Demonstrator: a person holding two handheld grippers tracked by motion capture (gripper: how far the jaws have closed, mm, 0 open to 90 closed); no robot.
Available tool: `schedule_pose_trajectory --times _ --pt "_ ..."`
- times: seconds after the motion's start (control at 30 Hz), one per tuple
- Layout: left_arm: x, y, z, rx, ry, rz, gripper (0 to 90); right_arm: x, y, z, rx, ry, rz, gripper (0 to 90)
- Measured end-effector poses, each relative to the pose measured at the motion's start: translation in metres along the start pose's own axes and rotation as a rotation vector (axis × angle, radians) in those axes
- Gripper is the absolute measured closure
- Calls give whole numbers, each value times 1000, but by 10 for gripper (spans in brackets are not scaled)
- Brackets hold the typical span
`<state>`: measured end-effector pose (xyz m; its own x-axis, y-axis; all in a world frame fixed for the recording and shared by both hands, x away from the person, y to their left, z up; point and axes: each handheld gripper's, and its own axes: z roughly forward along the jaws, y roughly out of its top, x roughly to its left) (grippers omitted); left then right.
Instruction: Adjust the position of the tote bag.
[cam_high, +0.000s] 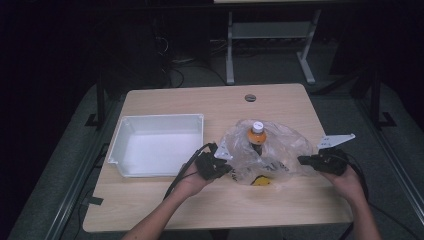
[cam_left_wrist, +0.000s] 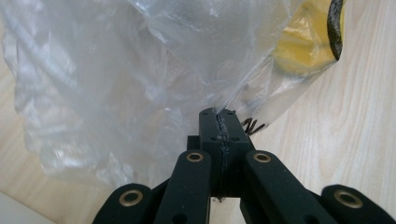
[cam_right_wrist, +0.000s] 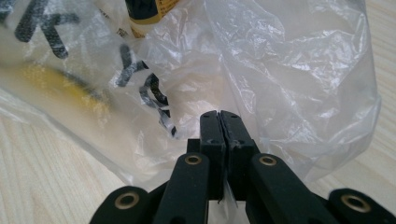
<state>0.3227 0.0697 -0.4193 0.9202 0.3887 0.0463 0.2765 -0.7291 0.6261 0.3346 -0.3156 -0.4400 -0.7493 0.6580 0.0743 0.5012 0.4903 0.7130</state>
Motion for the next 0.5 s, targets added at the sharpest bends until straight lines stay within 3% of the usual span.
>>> schedule_pose_trajectory --times 0.2,0.3,0.5 --pt "-2 -11 4 6 -16 -25 900 -2 -4 2 17 3 8 881" --pt "-3 -13 5 10 -19 -19 900 -2 -7 2 30 0 15 883" --pt "-3 -19 7 8 -22 -33 900 -6 -12 -4 12 -10 23 885"
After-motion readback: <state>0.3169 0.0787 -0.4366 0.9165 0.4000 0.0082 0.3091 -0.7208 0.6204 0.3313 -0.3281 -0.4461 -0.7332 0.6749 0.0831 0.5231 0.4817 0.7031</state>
